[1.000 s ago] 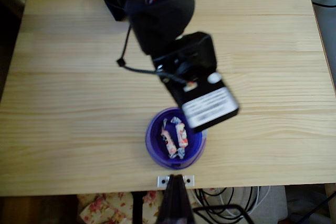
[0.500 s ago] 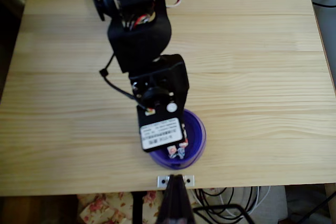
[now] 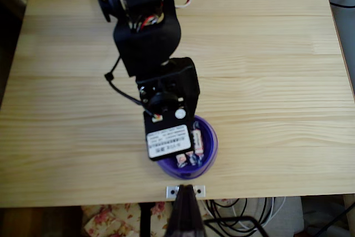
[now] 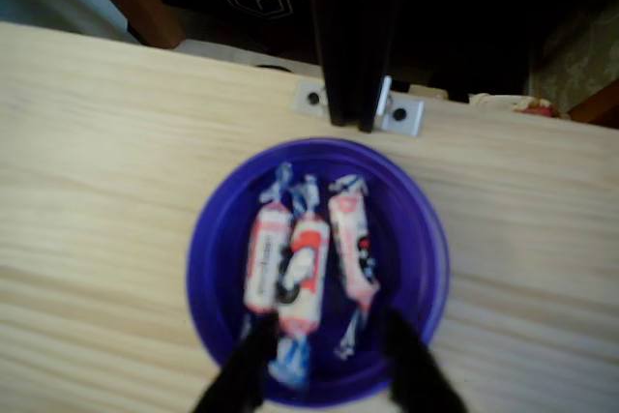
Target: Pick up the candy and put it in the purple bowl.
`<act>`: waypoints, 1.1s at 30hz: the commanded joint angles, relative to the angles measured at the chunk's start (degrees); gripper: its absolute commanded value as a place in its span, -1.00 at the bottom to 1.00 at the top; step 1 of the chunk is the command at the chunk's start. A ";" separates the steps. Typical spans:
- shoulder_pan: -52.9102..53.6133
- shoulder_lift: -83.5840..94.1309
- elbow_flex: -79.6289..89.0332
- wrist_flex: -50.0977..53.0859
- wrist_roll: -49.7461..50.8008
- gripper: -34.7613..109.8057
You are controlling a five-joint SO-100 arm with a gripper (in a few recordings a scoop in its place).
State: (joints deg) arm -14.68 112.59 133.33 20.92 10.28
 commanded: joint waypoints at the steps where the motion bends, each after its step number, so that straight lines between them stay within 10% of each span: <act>1: -2.02 11.07 0.26 2.02 2.29 -0.53; 20: -2.02 38.50 22.68 -3.16 -6.68 -0.53; 33: 9.58 76.38 38.50 18.02 -7.21 -0.53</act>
State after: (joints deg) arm -6.68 185.01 172.35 37.27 2.55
